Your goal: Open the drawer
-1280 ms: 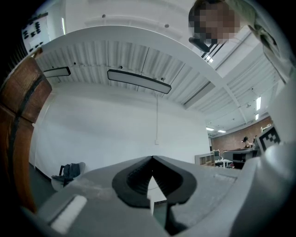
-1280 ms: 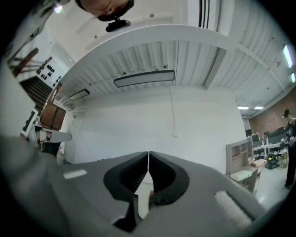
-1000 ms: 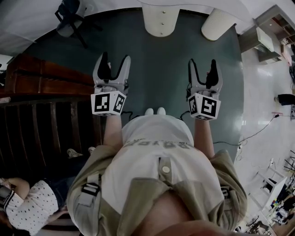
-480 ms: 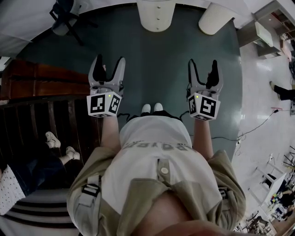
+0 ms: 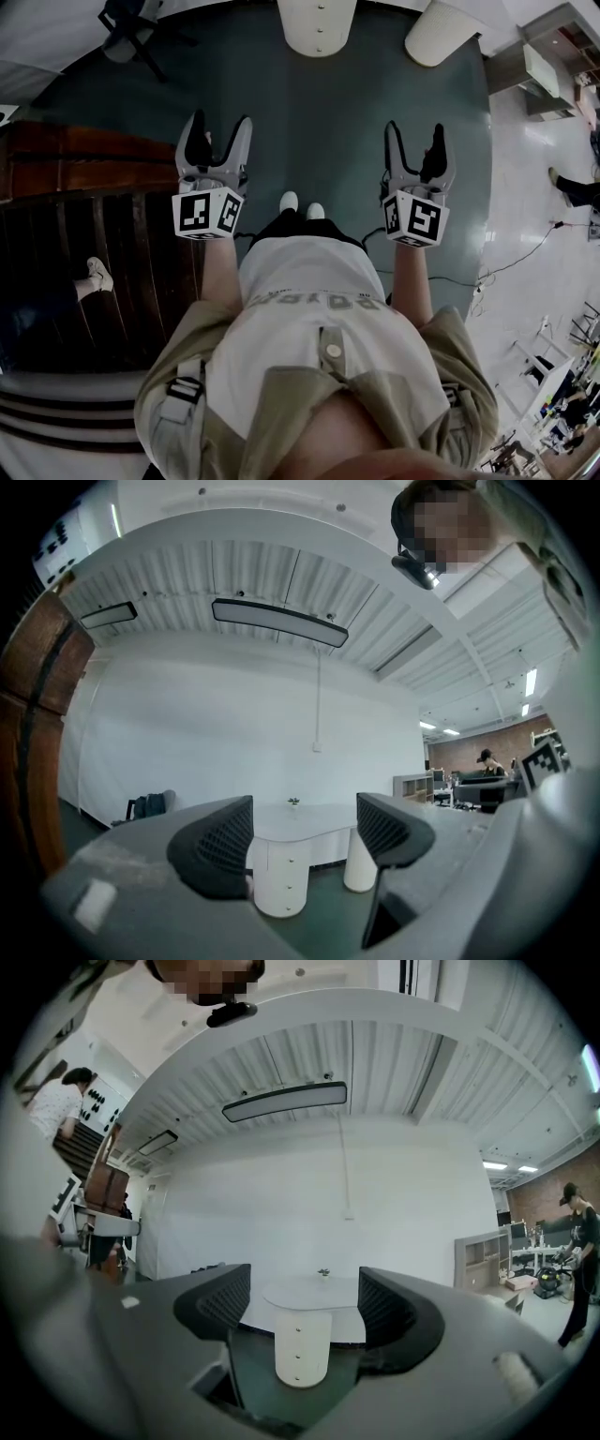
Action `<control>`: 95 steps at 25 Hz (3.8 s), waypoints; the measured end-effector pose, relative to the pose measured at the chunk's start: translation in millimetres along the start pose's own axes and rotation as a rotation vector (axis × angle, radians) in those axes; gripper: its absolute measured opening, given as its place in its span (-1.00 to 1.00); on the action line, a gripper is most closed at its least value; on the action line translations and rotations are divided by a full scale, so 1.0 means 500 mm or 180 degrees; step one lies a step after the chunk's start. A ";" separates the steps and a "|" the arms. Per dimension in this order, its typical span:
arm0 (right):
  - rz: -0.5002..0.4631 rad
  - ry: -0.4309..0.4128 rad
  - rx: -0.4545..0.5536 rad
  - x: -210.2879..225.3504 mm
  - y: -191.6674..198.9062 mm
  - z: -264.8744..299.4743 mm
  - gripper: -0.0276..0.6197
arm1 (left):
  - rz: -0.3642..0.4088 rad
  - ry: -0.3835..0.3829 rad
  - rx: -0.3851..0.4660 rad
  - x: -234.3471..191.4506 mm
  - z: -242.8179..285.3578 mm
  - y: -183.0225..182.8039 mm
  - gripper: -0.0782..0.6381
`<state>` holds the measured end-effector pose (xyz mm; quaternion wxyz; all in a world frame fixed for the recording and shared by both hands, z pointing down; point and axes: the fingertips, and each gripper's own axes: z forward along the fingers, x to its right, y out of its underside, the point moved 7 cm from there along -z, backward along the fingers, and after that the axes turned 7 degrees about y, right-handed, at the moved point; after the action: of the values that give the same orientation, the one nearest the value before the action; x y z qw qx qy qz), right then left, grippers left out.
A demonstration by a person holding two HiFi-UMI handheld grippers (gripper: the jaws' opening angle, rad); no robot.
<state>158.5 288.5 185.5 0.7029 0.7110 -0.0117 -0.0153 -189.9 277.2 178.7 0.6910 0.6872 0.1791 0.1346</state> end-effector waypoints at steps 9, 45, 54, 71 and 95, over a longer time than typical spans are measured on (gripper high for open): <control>-0.0033 -0.0062 -0.0062 -0.023 0.018 0.040 0.17 | -0.0040 0.0004 -0.0079 -0.033 0.037 0.022 0.19; -0.0145 0.0239 0.0044 -0.115 -0.003 0.426 0.16 | -0.0037 0.0246 0.0177 -0.337 0.380 -0.017 0.19; -0.0144 0.0008 -0.0032 -0.038 0.029 0.496 0.16 | -0.0064 0.0028 0.0114 -0.280 0.443 0.019 0.19; -0.0031 -0.0647 -0.0210 0.198 0.058 0.689 0.16 | -0.0103 -0.0355 -0.0082 -0.039 0.646 0.031 0.19; -0.0351 -0.0931 -0.0847 -0.028 0.449 0.929 0.12 | 0.0016 -0.0301 -0.0309 -0.154 0.755 0.240 0.19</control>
<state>127.8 -177.8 404.7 0.7795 0.6017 -0.0725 -0.1582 -88.8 -94.2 299.7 0.7309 0.6589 0.1379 0.1123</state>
